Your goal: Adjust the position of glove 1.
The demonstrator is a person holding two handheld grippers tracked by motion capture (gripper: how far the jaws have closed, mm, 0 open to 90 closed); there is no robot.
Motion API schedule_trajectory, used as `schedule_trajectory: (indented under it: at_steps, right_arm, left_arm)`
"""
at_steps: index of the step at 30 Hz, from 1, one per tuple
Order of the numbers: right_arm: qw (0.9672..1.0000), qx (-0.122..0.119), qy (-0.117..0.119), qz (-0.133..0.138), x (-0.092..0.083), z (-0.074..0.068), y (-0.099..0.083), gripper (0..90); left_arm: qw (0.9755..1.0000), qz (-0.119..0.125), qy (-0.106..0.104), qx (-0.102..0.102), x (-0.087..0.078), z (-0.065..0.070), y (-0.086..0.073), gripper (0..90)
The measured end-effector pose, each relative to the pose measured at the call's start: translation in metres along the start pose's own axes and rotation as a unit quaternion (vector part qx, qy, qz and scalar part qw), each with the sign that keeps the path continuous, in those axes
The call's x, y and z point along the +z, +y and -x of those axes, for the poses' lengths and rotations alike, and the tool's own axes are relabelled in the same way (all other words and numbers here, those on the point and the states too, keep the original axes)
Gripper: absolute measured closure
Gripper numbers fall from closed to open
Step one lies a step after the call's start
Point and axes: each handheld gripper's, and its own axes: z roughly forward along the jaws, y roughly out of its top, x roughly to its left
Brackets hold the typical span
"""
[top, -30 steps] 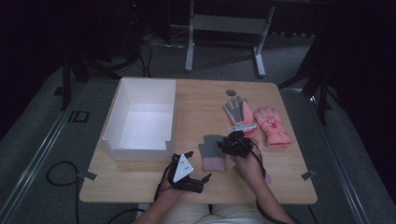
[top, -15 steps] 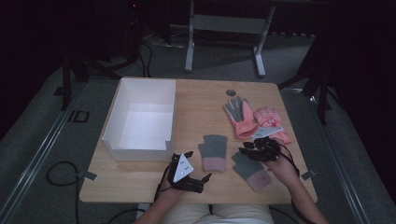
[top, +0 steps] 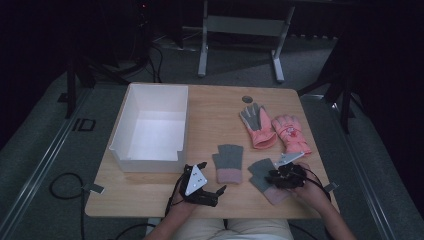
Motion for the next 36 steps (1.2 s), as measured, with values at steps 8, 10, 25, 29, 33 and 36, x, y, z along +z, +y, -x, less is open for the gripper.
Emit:
schedule_trajectory:
  at_steps: [8, 10, 25, 29, 33, 36]
  right_arm:
    - [0.9996, 0.001, -0.026, 0.006, 0.002, -0.009, -0.001, 80.7]
    - [0.9994, 0.007, -0.035, 0.005, 0.002, -0.011, -0.001, 82.1]
    - [0.9767, 0.174, -0.089, 0.089, -0.049, -0.019, 0.026, 85.8]
    - [0.9686, 0.201, -0.104, 0.102, -0.053, -0.020, 0.028, 85.8]
    - [0.9596, 0.231, -0.130, 0.094, -0.041, -0.021, 0.024, 85.8]
    - [0.9591, 0.233, -0.139, 0.081, -0.028, -0.017, 0.018, 85.8]
  left_arm:
    - [1.0000, -0.001, -0.002, -0.001, 0.000, 0.000, 0.000, 0.0]
    - [1.0000, -0.001, -0.002, -0.001, 0.000, 0.000, 0.000, 0.0]
    - [1.0000, 0.001, -0.003, 0.002, 0.000, 0.000, 0.000, 0.0]
    - [1.0000, 0.001, -0.002, 0.003, 0.000, 0.000, 0.000, 0.0]
    - [1.0000, 0.001, -0.002, 0.004, 0.000, 0.001, 0.000, 0.0]
    - [1.0000, 0.002, -0.002, 0.003, 0.000, 0.001, 0.000, 0.0]
